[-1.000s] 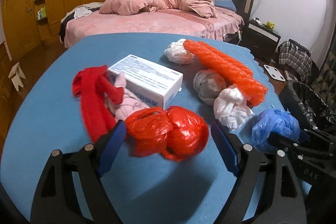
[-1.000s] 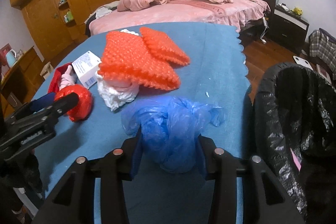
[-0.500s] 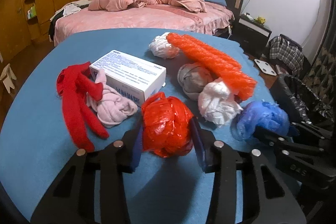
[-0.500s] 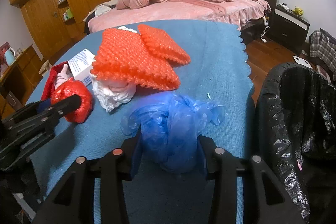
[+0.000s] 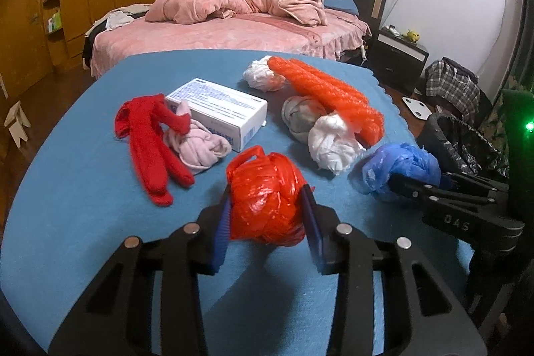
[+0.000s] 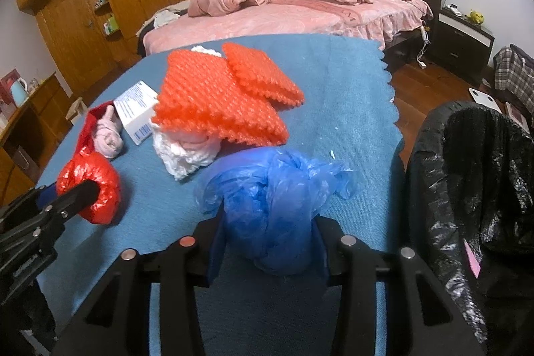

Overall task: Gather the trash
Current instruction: 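Carry both plastic bags in both grippers over the black bin, then open both grippers to drop the plastic bags into the bin, then move both grippers back over the table toward the remaining items, then grasp the white tissue with the right gripper while the left grasps the red glove, then carry the white tissue and red glove over the black bin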

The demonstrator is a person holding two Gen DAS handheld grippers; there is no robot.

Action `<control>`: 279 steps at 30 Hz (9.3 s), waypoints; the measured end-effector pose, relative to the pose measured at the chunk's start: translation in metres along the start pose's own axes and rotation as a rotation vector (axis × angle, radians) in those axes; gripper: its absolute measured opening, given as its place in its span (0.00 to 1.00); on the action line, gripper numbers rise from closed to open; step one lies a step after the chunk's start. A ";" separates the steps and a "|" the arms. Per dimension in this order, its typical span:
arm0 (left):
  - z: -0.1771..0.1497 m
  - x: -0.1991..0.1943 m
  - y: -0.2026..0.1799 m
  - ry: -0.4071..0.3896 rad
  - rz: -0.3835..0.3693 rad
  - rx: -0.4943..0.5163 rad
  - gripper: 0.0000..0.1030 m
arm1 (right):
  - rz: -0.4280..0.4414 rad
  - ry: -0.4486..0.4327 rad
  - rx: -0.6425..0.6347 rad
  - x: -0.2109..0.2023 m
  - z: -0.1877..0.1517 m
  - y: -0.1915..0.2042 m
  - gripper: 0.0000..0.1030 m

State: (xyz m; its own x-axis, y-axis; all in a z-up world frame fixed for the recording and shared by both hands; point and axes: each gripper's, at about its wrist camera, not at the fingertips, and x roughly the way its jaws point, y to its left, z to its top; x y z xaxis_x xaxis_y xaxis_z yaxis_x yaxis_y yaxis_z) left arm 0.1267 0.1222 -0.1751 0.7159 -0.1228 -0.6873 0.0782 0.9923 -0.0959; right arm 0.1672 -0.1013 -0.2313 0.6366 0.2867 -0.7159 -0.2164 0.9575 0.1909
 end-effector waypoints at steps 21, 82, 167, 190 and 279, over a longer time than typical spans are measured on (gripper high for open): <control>0.015 -0.036 -0.009 -0.091 0.001 -0.012 0.36 | 0.017 -0.097 -0.008 -0.059 0.017 -0.002 0.42; 0.051 -0.054 -0.208 -0.180 -0.322 0.224 0.35 | -0.244 -0.280 0.209 -0.201 -0.010 -0.172 0.42; 0.001 -0.004 0.085 -0.025 0.175 -0.120 0.89 | 0.031 -0.021 -0.077 0.022 0.024 0.060 0.64; 0.014 0.038 0.094 0.076 0.062 -0.163 0.12 | 0.061 0.035 -0.081 0.039 0.027 0.060 0.36; 0.052 -0.078 -0.037 -0.158 -0.118 -0.042 0.07 | 0.035 -0.172 -0.047 -0.126 0.035 0.000 0.36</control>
State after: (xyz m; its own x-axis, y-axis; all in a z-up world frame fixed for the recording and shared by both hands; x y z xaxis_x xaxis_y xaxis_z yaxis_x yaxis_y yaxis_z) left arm 0.1044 0.0961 -0.0805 0.8037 -0.2315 -0.5482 0.1415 0.9691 -0.2019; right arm 0.1131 -0.1358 -0.1173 0.7443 0.3252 -0.5834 -0.2726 0.9453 0.1791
